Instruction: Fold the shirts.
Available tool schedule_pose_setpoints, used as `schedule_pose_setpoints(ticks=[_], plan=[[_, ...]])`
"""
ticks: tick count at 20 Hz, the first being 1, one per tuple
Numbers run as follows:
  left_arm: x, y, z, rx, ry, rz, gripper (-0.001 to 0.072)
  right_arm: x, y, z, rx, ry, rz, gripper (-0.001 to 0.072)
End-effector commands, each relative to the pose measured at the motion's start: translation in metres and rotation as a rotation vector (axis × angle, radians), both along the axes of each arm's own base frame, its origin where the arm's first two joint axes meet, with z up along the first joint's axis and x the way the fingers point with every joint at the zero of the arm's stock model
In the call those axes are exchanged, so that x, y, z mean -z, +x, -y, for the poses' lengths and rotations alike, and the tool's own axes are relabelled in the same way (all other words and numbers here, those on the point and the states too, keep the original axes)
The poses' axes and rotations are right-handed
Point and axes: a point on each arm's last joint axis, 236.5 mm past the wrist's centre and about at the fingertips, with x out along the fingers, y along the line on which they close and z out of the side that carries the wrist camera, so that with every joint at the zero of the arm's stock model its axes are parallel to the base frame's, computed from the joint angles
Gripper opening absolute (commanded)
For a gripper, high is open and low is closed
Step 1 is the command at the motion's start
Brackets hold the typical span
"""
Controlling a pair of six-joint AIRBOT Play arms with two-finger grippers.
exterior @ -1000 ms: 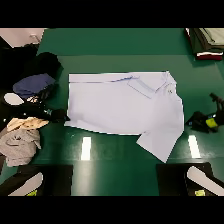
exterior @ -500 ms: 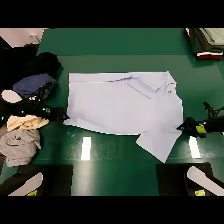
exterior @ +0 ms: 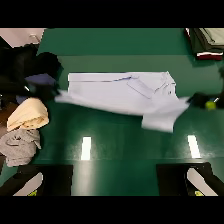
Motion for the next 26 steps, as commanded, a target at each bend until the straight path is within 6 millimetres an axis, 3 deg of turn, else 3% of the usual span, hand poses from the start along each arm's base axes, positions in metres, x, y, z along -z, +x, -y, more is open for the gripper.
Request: schedule_pose_setpoints(ticks=[1, 4, 6, 8, 10, 12, 13, 14, 15, 17, 18, 20, 23, 26], plan=[[-0.151, 0.003, 0.003, -0.001, 0.007, 0.359, 0.0027, -0.171, 0.02, -0.022, -0.044, -0.082, 0.433, 0.0016], [-0.286, -0.041, 0.011, 0.013, 0.002, 0.69, 0.0027, -0.306, -0.013, -0.028, -0.013, -0.187, 0.744, 0.0016], [-0.36, -0.087, 0.018, 0.024, 0.0, 0.9, 0.0027, -0.379, -0.05, -0.031, 0.019, -0.278, 0.928, 0.0016], [-0.419, -0.136, 0.022, 0.009, -0.028, 1.083, 0.0027, -0.432, -0.089, -0.037, 0.054, -0.364, 1.071, 0.0016], [-0.455, -0.18, 0.025, -0.002, -0.072, 1.223, 0.0027, -0.465, -0.118, -0.042, 0.086, -0.436, 1.158, 0.0016], [-0.464, -0.207, 0.027, -0.003, -0.079, 1.274, 0.0026, -0.481, -0.133, -0.043, 0.116, -0.479, 1.185, 0.0015], [-0.46, -0.206, 0.027, -0.005, -0.085, 1.25, 0.0027, -0.482, -0.132, -0.04, 0.129, -0.485, 1.165, 0.0015], [-0.452, -0.202, 0.027, -0.005, -0.076, 1.213, 0.0027, -0.479, -0.128, -0.036, 0.142, -0.476, 1.13, 0.0014], [-0.435, -0.183, 0.02, -0.031, -0.055, 1.14, 0.0026, -0.47, -0.119, -0.029, 0.152, -0.459, 1.073, 0.0014], [-0.382, -0.133, 0.006, -0.082, -0.02, 0.942, 0.0026, -0.44, -0.091, -0.007, 0.167, -0.386, 0.921, 0.0013], [-0.349, -0.106, 0.001, -0.096, -0.008, 0.835, 0.0026, -0.415, -0.071, 0.005, 0.16, -0.332, 0.816, 0.0013], [-0.263, -0.055, -0.004, -0.097, -0.005, 0.582, 0.0027, -0.346, -0.03, 0.023, 0.117, -0.216, 0.578, 0.0013], [-0.124, -0.008, -0.005, -0.085, -0.016, 0.199, 0.0027, -0.215, 0.02, 0.028, 0.034, -0.097, 0.173, 0.0013], [-0.028, 0.026, -0.009, -0.097, -0.021, -0.013, 0.0027, -0.104, 0.051, 0.025, -0.034, -0.183, -0.133, 0.0013]])
